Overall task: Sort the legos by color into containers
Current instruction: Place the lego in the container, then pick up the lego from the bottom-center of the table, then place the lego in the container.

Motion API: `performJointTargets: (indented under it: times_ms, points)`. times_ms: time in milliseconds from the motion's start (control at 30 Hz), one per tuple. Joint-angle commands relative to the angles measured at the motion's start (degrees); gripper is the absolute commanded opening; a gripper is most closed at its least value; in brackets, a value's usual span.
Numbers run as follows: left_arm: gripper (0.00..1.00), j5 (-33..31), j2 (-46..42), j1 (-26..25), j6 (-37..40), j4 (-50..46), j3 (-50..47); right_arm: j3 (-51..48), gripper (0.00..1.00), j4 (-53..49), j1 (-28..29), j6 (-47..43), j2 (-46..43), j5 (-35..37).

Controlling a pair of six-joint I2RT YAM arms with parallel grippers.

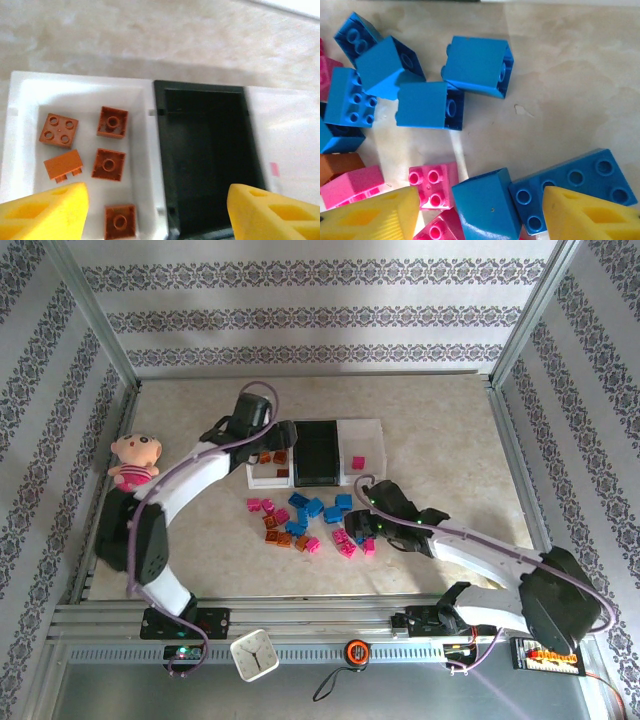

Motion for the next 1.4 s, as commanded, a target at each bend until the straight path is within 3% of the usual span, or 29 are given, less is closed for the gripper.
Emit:
performJointTargets:
  times_ms: [0,133,233,300,467,600,800,967,1133,1367]
  points:
    - [0.76,3.7,-9.3,-1.2,-2.3,2.7,-7.1,1.9,0.65,-4.9,1.8,-1.2,0.7,0.9]
    - [0.81,6.4,-21.9,-1.8,-6.1,7.5,-21.0,-1.6,0.67,-8.9,4.8,1.7,-4.3,7.0]
    - [0.85,6.7,-30.2,-2.0,-9.1,9.5,-29.3,-5.1,0.67,-9.7,5.2,3.4,-8.2,6.3]
    - [1.0,6.4,-35.2,-2.0,-10.6,10.3,-33.6,-6.6,0.65,-9.2,5.2,3.9,-9.0,5.0]
    - [1.0,4.5,-44.9,-2.1,-12.2,8.6,-39.3,-7.6,0.62,-6.2,5.3,3.6,-6.4,2.0]
    - [1.0,2.9,-48.5,-2.1,-13.5,6.6,-41.3,-7.2,0.58,-4.4,5.5,3.2,-4.2,1.5]
    - [1.0,1.4,-51.8,-2.1,-14.2,3.9,-42.8,-7.1,0.37,-5.0,5.5,3.3,-3.3,2.0]
    - [1.0,1.8,-54.2,-2.0,-13.8,3.6,-42.9,-5.9,0.24,-10.7,5.5,2.8,-9.2,2.7]
    - [1.0,2.4,-55.2,-2.0,-13.0,3.5,-43.1,1.3,0.18,-15.4,3.9,-0.8,-14.6,2.8]
    - [1.0,3.0,-56.1,-2.0,-12.3,4.0,-44.4,20.8,0.17,-9.4,-3.7,-8.4,5.3,4.1]
